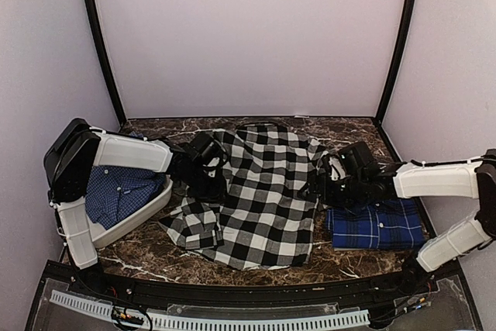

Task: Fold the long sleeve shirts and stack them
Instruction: Move the square-folded shirt to the corner of the board, then move the flattened shirt to the center of the board.

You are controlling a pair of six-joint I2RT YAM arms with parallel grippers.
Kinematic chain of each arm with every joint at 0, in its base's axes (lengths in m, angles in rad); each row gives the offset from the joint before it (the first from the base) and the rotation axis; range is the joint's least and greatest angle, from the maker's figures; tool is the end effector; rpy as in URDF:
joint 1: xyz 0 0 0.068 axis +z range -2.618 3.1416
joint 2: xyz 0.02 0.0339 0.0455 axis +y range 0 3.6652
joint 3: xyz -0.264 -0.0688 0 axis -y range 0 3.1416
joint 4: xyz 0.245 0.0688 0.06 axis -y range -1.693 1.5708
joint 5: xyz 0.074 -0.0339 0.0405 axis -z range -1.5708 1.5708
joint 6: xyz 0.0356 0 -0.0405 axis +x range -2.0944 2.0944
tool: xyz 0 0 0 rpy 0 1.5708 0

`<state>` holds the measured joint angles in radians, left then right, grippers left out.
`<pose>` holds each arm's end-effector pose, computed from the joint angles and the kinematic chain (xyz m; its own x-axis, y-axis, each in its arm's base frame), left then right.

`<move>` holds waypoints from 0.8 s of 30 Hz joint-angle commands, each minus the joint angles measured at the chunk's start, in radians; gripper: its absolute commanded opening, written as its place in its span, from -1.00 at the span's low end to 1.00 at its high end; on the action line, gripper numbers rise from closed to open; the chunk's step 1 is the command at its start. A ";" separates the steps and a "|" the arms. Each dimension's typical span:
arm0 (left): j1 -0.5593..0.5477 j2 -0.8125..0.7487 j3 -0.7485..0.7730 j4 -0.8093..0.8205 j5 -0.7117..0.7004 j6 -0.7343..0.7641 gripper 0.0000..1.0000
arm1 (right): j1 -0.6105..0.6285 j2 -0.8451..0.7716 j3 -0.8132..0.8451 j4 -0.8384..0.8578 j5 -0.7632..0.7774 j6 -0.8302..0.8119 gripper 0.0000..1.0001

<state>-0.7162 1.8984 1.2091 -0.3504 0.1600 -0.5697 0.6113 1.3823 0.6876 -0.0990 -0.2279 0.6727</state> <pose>0.2885 -0.2586 0.1598 -0.9301 0.1036 -0.3524 0.2462 0.8878 -0.3889 0.2192 0.1635 0.1846 -0.8859 0.1204 -0.4481 -0.1750 0.8078 0.5629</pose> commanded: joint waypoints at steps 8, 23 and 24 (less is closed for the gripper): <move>-0.001 0.007 -0.015 -0.042 0.008 -0.008 -0.14 | 0.015 -0.100 -0.203 -0.083 0.055 0.125 0.97; -0.073 0.022 0.014 0.039 0.140 -0.130 -0.16 | -0.104 -0.242 -0.138 -0.174 0.087 0.085 0.97; -0.075 0.022 0.022 0.041 0.141 -0.134 -0.16 | -0.092 -0.231 -0.113 -0.179 0.096 0.078 0.97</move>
<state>-0.7681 1.9129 1.2079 -0.3195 0.2512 -0.6533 0.4976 1.1347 0.4854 -0.2626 -0.1551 0.7822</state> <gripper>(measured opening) 0.420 0.986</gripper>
